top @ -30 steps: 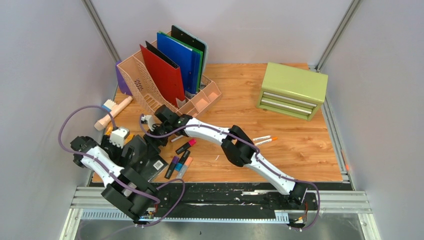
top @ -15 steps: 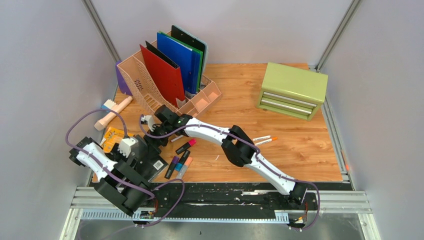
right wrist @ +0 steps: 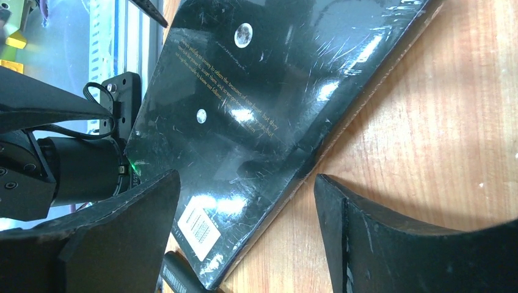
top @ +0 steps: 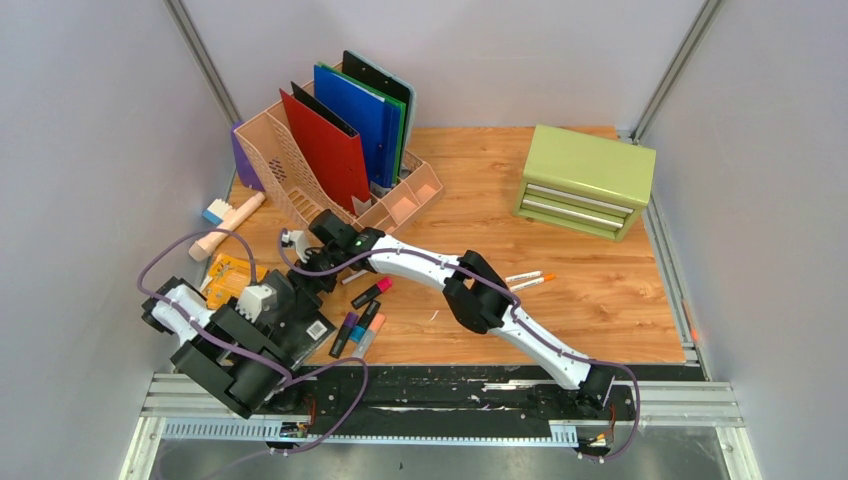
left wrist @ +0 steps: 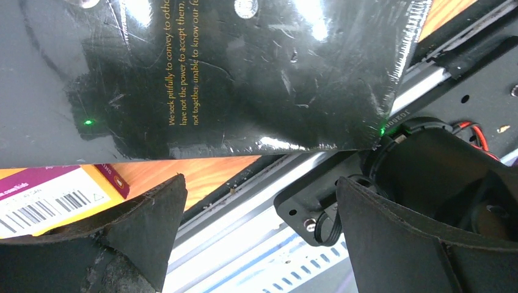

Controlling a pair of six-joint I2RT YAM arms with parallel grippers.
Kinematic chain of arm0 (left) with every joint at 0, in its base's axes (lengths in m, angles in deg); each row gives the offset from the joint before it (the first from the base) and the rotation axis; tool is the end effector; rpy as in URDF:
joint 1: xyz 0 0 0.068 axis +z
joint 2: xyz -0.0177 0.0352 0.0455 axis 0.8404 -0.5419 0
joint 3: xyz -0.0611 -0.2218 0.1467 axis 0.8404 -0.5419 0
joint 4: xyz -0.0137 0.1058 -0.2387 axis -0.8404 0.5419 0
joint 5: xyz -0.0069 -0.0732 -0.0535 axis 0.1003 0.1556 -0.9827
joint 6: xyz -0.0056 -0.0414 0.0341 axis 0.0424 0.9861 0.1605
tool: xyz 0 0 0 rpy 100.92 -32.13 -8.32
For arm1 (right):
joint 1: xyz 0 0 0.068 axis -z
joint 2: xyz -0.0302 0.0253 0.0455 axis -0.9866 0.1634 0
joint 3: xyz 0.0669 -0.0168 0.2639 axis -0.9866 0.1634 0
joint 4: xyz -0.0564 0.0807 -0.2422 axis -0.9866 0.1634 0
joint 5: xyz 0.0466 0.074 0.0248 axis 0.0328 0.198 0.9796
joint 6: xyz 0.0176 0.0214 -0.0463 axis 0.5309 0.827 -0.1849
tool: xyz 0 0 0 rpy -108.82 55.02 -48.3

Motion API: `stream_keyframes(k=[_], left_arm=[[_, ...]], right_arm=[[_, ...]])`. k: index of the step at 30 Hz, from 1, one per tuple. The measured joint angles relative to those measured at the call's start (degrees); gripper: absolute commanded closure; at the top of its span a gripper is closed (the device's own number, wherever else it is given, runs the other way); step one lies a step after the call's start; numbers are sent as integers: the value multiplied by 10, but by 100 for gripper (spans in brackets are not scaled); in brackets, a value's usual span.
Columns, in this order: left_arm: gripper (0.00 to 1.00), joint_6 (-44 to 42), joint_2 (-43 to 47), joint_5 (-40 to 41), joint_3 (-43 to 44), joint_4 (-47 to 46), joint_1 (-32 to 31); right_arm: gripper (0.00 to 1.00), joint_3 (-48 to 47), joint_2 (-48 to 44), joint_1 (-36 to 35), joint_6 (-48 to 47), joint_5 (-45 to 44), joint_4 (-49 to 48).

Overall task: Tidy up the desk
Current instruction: Pick up the notebook from the corner of the board.

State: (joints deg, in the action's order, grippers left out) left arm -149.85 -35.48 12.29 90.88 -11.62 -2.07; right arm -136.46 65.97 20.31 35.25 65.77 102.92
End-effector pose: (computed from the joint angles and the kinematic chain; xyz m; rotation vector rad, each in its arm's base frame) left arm 0.0923 0.1137 0.1864 0.7488 2.7895 -0.4396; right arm 0.2676 0.5180 0.1420 -1.5093 2.0421 1.4061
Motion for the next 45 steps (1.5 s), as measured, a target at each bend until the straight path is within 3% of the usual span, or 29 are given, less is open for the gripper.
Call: stream_keyframes(k=[17,45], left_arm=[[0,33,-59,-28,-12,-76,2],[0,91,41,-78,-50,-118,5]], right_arm=[[16,-20,8,-1,9,0,2],[18,-21,20,5,86,29,-25]])
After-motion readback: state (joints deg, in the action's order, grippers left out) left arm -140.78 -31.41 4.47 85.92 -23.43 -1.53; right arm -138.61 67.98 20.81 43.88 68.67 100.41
